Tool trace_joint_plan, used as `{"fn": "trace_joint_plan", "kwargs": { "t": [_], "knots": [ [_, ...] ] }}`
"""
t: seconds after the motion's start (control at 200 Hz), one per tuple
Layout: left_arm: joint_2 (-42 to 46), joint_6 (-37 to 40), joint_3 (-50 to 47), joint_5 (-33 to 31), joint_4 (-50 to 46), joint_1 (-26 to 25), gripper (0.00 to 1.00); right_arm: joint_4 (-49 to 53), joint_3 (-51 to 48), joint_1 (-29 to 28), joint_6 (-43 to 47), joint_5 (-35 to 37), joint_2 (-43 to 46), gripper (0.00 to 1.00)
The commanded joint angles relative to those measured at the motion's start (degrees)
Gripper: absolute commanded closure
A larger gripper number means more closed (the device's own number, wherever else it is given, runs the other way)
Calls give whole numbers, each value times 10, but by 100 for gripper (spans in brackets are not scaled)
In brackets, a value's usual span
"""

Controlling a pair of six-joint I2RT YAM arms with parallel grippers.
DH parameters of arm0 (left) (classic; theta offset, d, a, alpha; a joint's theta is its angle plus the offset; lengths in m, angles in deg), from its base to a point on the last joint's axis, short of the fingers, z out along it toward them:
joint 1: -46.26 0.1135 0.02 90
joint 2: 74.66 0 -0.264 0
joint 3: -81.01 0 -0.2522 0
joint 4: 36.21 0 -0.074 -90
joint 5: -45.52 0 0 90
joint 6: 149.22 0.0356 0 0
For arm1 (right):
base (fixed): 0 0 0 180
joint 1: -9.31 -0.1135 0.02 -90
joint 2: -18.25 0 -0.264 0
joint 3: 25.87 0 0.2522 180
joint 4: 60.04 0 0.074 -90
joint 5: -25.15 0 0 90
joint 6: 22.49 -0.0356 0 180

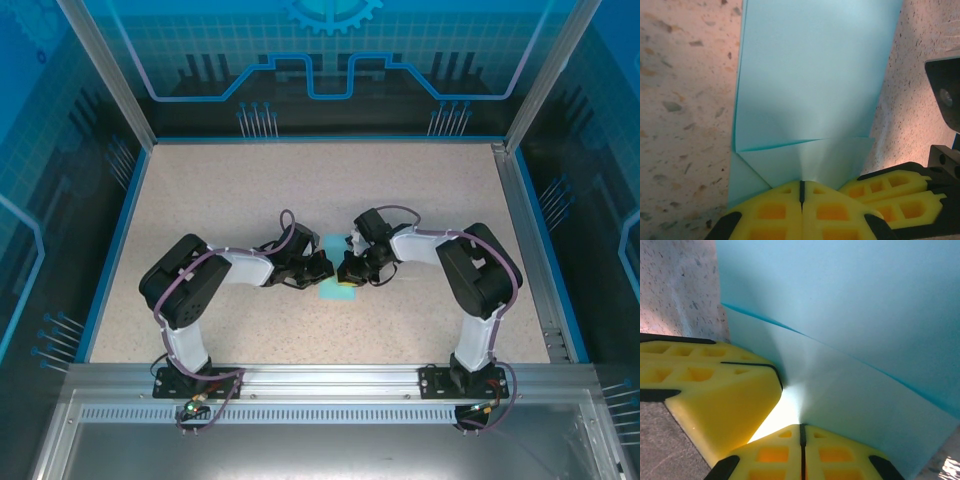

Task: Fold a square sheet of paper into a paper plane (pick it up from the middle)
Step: Fold the triangle a second time at the center of the table.

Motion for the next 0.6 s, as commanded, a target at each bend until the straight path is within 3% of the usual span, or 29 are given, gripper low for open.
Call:
{"fn": "trace_joint_plan", "kwargs": {
  "t": [0.0,0.18,0.595],
  "knots": [
    [-19,-4,2,-28,-31,0,99,37,-22,-7,9,35,-5,93],
    [-22,-7,4,-32,-34,0,99,36,-45,-8,38,-14,34,91],
    [-24,-10,1,-32,-31,1,99,39,-139,21,59,-21,78,89]
  ]
}}
